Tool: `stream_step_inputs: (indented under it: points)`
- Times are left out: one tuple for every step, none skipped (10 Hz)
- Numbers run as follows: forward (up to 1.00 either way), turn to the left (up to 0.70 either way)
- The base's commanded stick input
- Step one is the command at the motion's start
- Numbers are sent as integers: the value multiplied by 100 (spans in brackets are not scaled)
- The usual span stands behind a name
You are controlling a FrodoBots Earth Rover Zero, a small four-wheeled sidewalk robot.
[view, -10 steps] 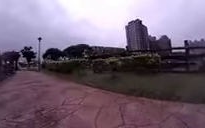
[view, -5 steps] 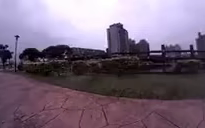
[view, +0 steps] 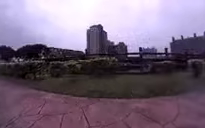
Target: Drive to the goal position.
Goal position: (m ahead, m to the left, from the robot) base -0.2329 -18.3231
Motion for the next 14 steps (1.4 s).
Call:
stream_step_inputs:
  points:
    - [0, -100]
    - [0, -100]
    - [0, -100]
    - [0, -100]
    - [0, -100]
    - [0, -100]
    - [0, -100]
    - [0, -100]
    - [0, -100]
    - [0, -100]
    - [0, -100]
    - [0, -100]
    - [0, -100]
    - [0, -100]
